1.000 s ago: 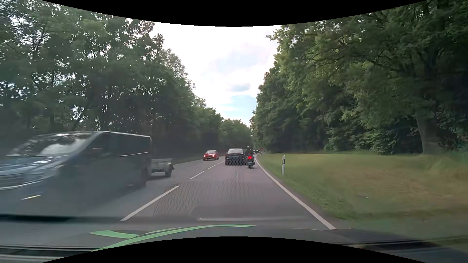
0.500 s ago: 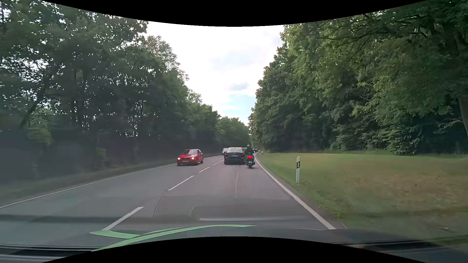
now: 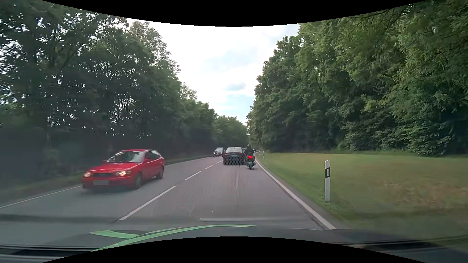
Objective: Follow the waypoints while adhering to traffic rules and regulations
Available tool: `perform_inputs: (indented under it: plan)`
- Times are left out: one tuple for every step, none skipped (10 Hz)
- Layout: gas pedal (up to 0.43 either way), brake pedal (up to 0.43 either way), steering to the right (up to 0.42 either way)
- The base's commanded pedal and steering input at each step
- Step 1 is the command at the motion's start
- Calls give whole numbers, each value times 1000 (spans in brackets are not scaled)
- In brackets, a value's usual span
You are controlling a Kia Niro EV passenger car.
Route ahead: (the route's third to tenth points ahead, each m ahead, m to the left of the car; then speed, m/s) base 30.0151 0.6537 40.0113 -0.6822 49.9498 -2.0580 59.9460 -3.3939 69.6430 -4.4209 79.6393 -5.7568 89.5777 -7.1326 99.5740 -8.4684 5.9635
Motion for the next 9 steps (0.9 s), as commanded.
perform_inputs:
  plan:
    - [0,0,12]
    - [0,0,11]
    - [0,0,11]
    - [0,0,10]
    - [0,0,9]
    - [0,0,6]
    - [0,0,5]
    - [0,0,5]
    - [39,0,5]
